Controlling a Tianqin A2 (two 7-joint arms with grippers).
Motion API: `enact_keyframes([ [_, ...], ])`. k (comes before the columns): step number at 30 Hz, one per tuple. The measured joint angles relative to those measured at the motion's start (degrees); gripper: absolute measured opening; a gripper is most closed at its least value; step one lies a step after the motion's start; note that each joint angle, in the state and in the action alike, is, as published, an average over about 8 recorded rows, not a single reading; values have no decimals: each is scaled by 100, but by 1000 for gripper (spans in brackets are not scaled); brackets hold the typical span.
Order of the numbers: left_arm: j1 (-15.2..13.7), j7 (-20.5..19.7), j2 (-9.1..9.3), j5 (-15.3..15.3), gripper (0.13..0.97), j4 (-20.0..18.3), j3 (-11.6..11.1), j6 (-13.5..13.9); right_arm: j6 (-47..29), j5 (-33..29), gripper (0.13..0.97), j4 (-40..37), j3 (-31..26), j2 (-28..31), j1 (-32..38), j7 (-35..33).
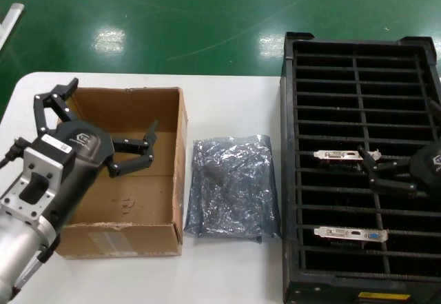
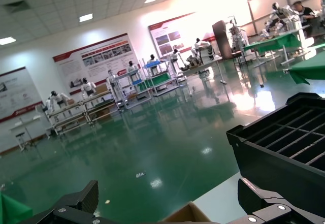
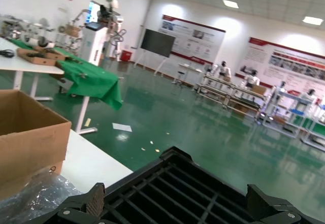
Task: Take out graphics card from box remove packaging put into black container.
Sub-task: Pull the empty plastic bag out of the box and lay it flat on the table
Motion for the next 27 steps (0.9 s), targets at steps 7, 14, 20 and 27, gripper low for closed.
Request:
enact_keyframes([
  [7, 141, 264, 77, -493, 966, 197, 107, -343, 432, 53, 966, 59, -25, -177, -243, 91],
  [14, 282, 529, 154, -988, 966, 395, 214, -687, 866, 107, 966, 118, -51, -354, -487, 184],
  [20, 402, 757, 220, -1413, 966, 563, 305, -982, 1238, 153, 966, 169, -73, -504, -694, 262],
  [27, 542, 1022, 296, -1908, 966, 761, 412, -1326, 1672, 207, 966, 229, -99, -681, -938, 354],
])
